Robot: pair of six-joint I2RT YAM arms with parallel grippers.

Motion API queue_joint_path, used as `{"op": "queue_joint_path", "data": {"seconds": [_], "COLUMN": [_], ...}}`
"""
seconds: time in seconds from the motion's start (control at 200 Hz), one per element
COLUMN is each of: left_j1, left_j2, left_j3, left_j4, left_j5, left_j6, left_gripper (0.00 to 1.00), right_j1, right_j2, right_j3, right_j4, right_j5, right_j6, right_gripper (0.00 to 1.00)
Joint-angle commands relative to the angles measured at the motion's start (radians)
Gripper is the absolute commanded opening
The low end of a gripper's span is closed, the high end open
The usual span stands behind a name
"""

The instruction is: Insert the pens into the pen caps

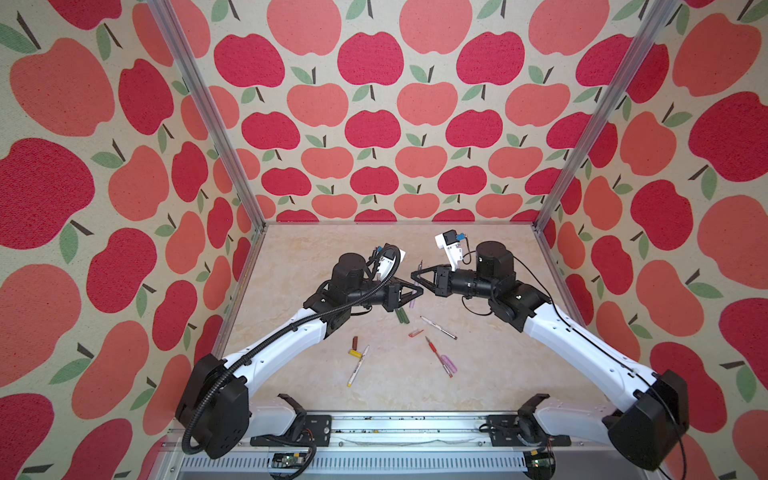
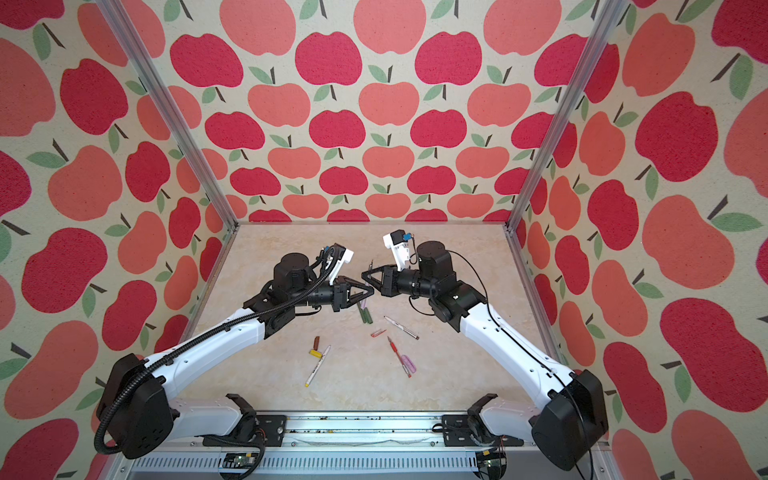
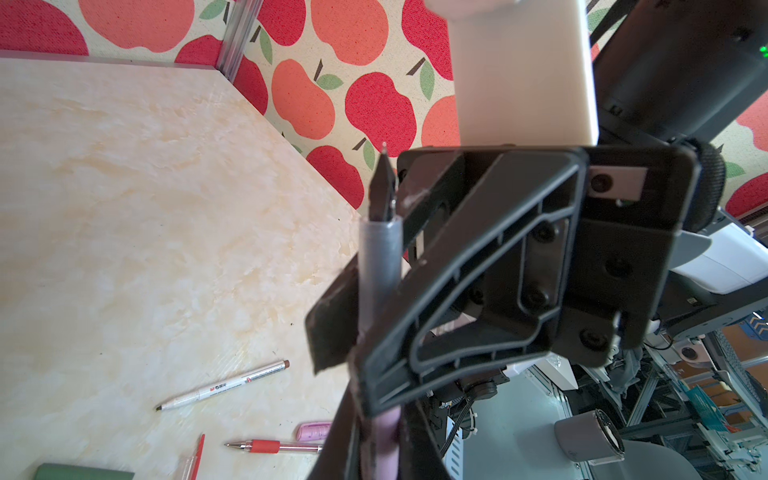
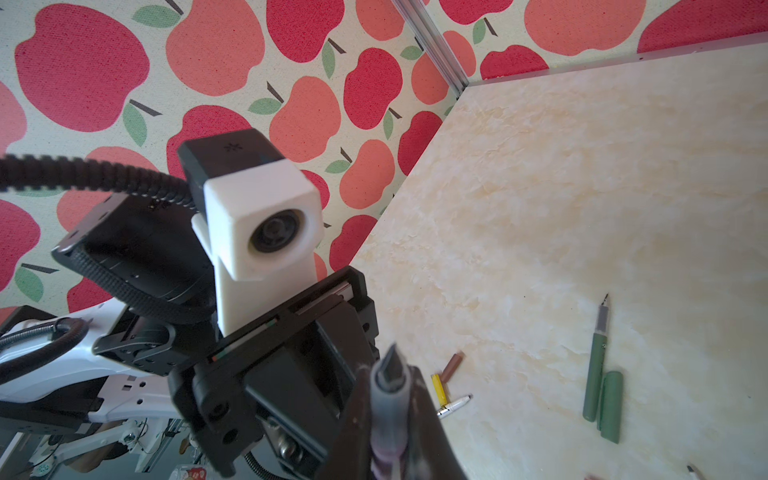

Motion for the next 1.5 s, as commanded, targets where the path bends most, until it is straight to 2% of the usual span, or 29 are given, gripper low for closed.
{"op": "queue_joint_path", "data": {"seconds": [0.0, 0.2, 0.46, 0.84, 0.961, 1.126, 1.216, 1.266, 1.361, 1.496], "left_j1": [-0.002, 0.002, 0.001, 0.001, 0.001, 0.003, 0.002, 0.003, 0.011, 0.038], "left_j2": [-0.011, -0.016, -0.005, 0.017, 0.013, 0.017, 0.021, 0.019, 0.011, -0.022], "left_j3": [0.006, 0.013, 0.024, 0.034, 0.034, 0.034, 0.031, 0.030, 0.020, 0.010], "left_j4": [-0.005, -0.031, -0.031, -0.023, -0.030, -0.032, -0.030, -0.038, -0.053, -0.095], "left_j5": [-0.003, -0.009, -0.008, 0.001, 0.000, -0.002, -0.006, -0.014, -0.027, -0.048], "left_j6": [0.019, 0.029, 0.029, 0.018, 0.022, 0.022, 0.024, 0.027, 0.031, 0.047], "left_gripper": [0.14, 0.23, 0.18, 0.22, 0.16, 0.15, 0.06, 0.01, 0.00, 0.00], "right_j1": [0.005, 0.005, 0.006, 0.012, 0.012, 0.014, 0.016, 0.015, 0.015, 0.012], "right_j2": [-0.004, -0.014, -0.021, -0.010, -0.012, -0.008, -0.009, -0.012, -0.038, -0.096], "right_j3": [-0.001, 0.008, -0.002, -0.002, -0.002, 0.001, -0.001, 0.003, 0.020, 0.044], "right_j4": [-0.047, -0.097, -0.085, -0.068, -0.075, -0.069, -0.071, -0.081, -0.129, -0.227], "right_j5": [0.021, 0.046, 0.048, 0.027, 0.033, 0.029, 0.033, 0.039, 0.069, 0.123], "right_j6": [-0.037, -0.075, -0.065, -0.055, -0.059, -0.057, -0.058, -0.063, -0.090, -0.124], "right_gripper": [0.00, 0.00, 0.00, 0.00, 0.00, 0.00, 0.00, 0.16, 0.50, 0.71]}}
